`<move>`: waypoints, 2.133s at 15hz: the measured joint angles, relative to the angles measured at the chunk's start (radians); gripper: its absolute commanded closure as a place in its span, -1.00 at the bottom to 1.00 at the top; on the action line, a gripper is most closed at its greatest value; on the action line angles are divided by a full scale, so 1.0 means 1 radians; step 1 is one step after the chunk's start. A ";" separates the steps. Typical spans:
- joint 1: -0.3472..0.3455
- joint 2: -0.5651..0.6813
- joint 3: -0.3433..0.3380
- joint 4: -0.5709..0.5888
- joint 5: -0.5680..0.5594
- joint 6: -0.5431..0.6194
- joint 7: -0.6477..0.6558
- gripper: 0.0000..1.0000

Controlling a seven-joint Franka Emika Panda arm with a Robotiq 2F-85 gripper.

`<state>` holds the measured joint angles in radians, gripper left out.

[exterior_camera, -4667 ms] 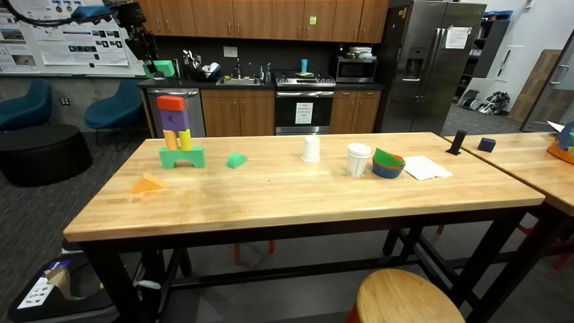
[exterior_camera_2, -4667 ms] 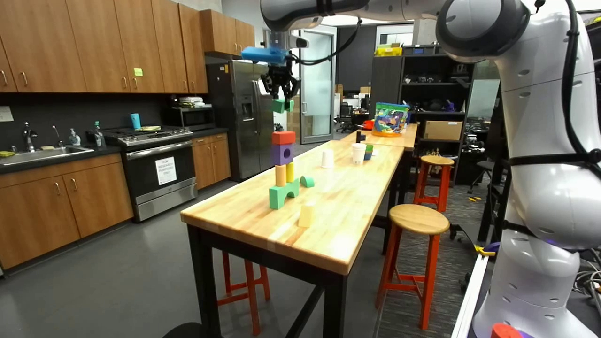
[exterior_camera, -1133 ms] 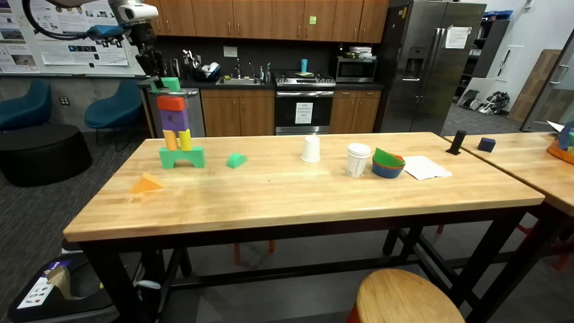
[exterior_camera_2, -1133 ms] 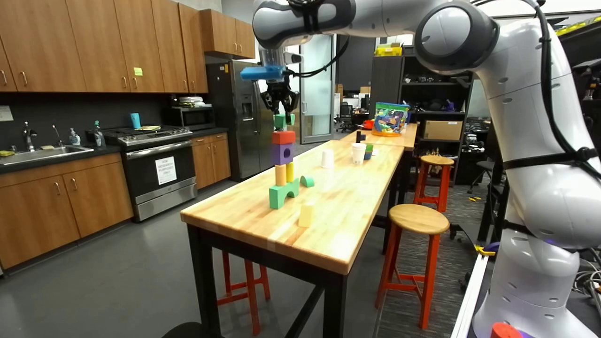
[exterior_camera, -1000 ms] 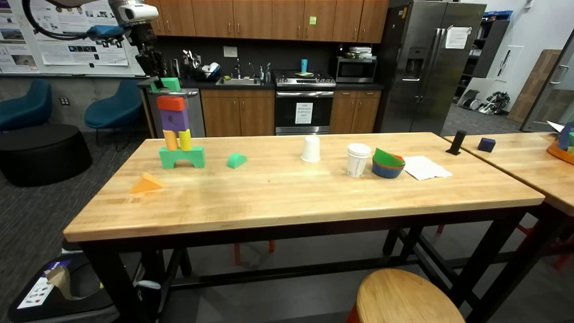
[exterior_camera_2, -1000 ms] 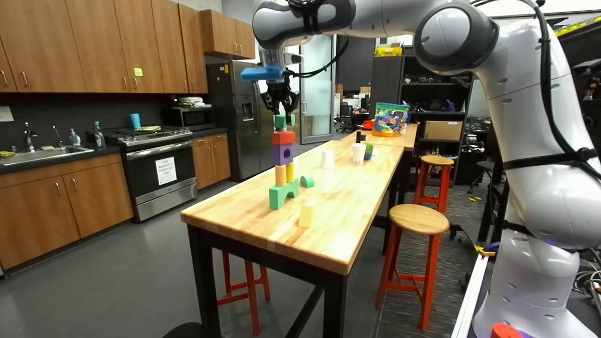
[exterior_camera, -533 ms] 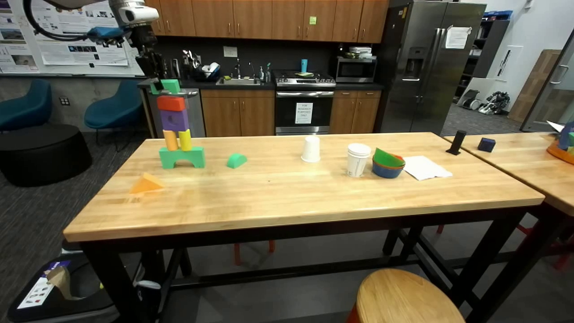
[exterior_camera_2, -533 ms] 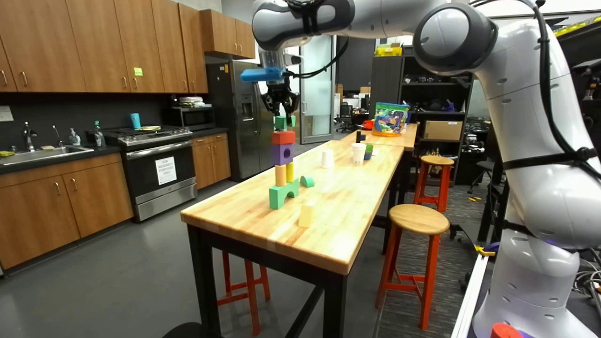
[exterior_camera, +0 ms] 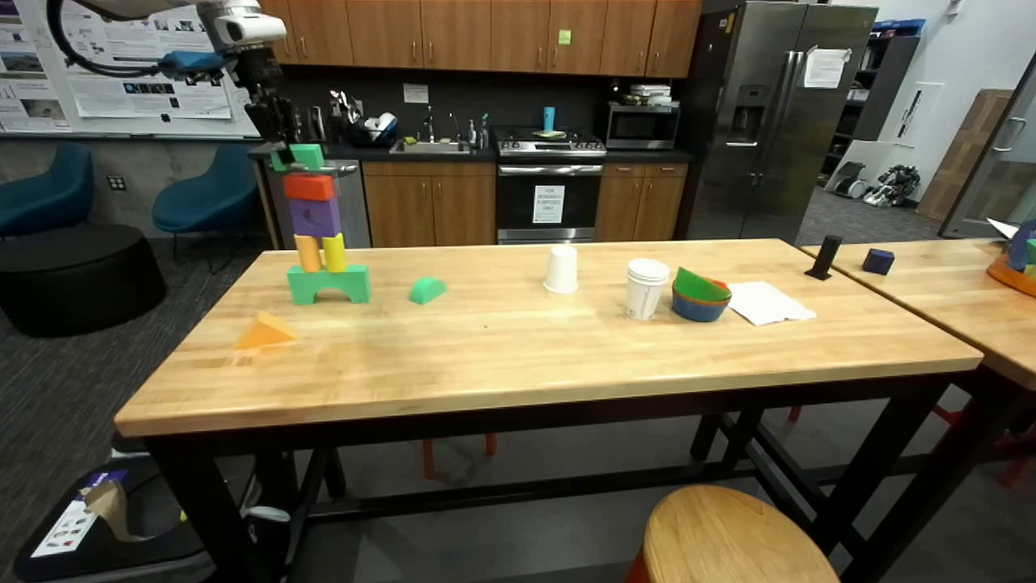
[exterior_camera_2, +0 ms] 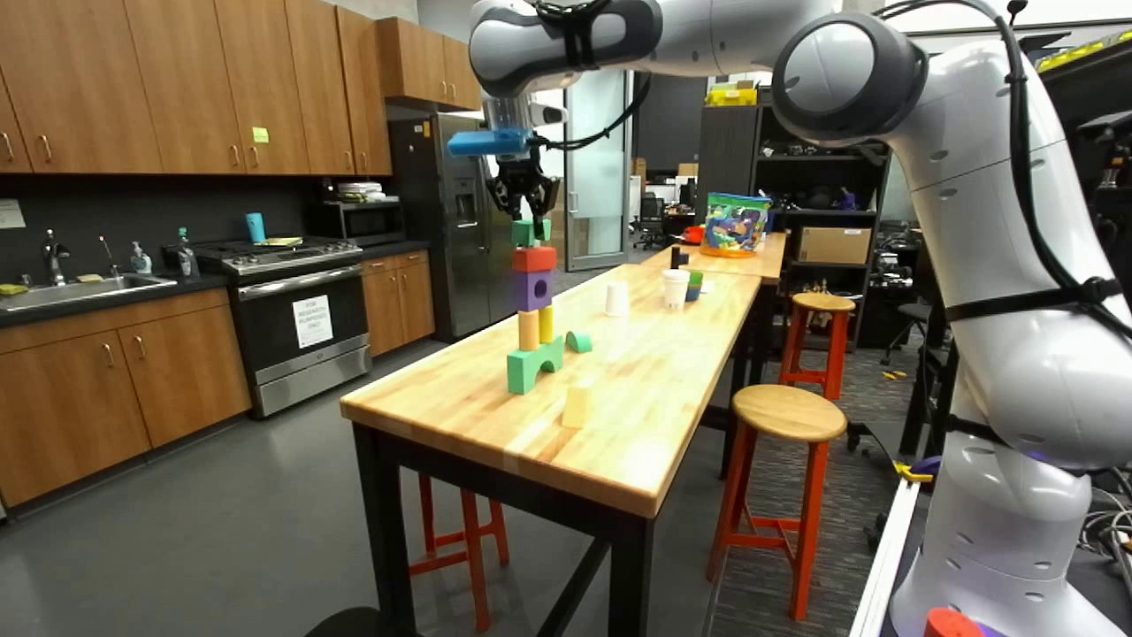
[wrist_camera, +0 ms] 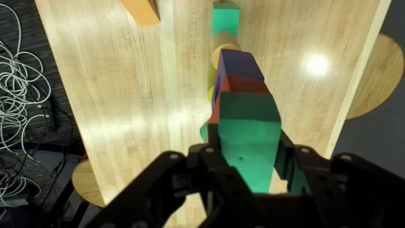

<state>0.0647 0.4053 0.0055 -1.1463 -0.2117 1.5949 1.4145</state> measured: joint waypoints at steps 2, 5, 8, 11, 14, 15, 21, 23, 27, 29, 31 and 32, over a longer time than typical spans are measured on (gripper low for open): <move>0.002 0.004 0.000 0.005 0.000 0.000 0.000 0.69; 0.003 0.009 0.000 0.010 0.000 -0.001 0.003 0.69; 0.002 0.012 0.000 0.010 0.001 -0.001 0.012 0.69; 0.000 0.012 0.000 0.011 0.001 -0.001 0.019 0.69; -0.001 0.012 0.000 0.011 0.001 -0.001 0.029 0.69; -0.001 0.012 0.000 0.011 0.001 -0.001 0.031 0.69; -0.002 0.012 -0.001 0.011 0.001 -0.001 0.048 0.69; -0.003 0.012 -0.001 0.011 0.001 -0.001 0.051 0.69; -0.008 0.012 -0.001 0.011 0.003 -0.001 0.056 0.69; -0.011 0.012 -0.001 0.010 0.006 -0.001 0.061 0.69; -0.013 0.012 -0.001 0.010 0.010 -0.001 0.065 0.69; -0.013 0.012 -0.001 0.010 0.012 -0.001 0.066 0.69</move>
<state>0.0512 0.4177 0.0046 -1.1360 -0.1995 1.5943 1.4801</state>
